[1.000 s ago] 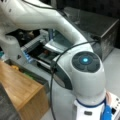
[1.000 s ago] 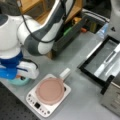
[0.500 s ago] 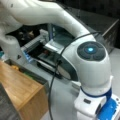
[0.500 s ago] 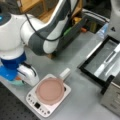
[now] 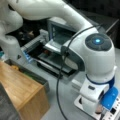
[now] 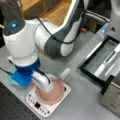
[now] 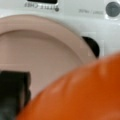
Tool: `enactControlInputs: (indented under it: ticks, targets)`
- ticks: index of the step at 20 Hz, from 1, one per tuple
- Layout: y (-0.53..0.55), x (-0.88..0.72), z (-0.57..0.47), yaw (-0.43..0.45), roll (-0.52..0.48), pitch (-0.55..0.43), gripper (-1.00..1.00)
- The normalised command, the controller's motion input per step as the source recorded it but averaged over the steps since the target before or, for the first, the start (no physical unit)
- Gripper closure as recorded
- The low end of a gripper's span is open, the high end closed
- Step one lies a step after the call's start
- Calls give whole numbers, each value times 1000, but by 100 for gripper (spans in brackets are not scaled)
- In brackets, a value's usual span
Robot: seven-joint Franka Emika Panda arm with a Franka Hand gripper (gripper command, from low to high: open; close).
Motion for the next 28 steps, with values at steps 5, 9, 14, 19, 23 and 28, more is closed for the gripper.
enactControlInputs:
  ticks: [5, 9, 14, 19, 23, 28]
  targets:
    - [166, -342, -188, -51, -185, -202, 100]
    - [130, -343, -272, -24, -213, -226, 100]
    - [126, -333, -298, -13, -190, -253, 100]
    - [96, -281, -153, -2, -193, -216, 100]
    - [43, -228, -121, 24, -199, -190, -100]
    - [33, -199, -107, 37, -183, -184, -100]
